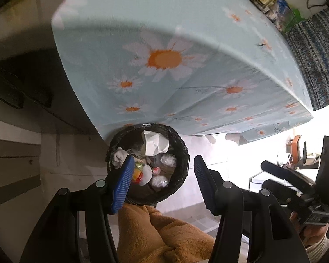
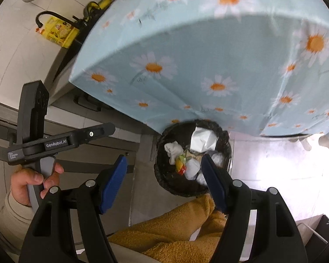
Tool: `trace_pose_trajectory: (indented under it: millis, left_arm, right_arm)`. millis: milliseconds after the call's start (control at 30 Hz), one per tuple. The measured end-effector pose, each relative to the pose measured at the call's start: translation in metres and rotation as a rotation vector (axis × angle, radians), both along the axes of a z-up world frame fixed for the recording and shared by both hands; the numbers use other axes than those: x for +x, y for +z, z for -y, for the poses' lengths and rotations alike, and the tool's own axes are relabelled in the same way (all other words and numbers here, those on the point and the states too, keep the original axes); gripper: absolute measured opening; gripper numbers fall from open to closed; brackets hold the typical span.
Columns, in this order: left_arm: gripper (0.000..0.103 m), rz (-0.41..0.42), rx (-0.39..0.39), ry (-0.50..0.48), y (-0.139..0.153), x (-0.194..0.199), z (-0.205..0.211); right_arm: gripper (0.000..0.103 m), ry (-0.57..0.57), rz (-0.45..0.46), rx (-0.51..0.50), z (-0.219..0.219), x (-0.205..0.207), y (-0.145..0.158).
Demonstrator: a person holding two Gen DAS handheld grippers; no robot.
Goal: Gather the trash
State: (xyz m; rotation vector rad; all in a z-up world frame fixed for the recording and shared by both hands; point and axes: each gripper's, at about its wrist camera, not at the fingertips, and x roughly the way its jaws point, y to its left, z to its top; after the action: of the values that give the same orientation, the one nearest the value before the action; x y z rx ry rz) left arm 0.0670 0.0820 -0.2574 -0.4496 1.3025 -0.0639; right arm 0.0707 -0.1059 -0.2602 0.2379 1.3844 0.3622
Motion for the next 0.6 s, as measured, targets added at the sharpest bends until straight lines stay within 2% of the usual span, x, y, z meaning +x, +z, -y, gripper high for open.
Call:
trace_pose_trajectory:
  millis: [200,433,500,533,600]
  left_arm:
    - [0.054,0.090,0.040,-0.019,0.046,-0.010,0.009]
    - [0.054,0.211,0.075,-0.041,0.112,-0.025,0.026]
    - [0.064,0.250,0.105,-0.052,0.134,-0.030,0.034]
    - [0.071,0.267,0.113,-0.053,0.143,-0.031,0.036]
    - [0.072,0.308,0.123,-0.057,0.165,-0.037,0.043]
  right_arm:
    - [0.070,-0.021,0.109,-0.003,0.013,-0.003,0.045]
    - [0.081,-0.072,0.295,0.001,0.040,-0.015,0.122]
    - [0.082,-0.076,0.344,-0.003,0.046,-0.018,0.143]
    - [0.086,-0.079,0.373,-0.006,0.049,-0.020,0.155]
    - [0.092,-0.090,0.420,-0.006,0.055,-0.025,0.173]
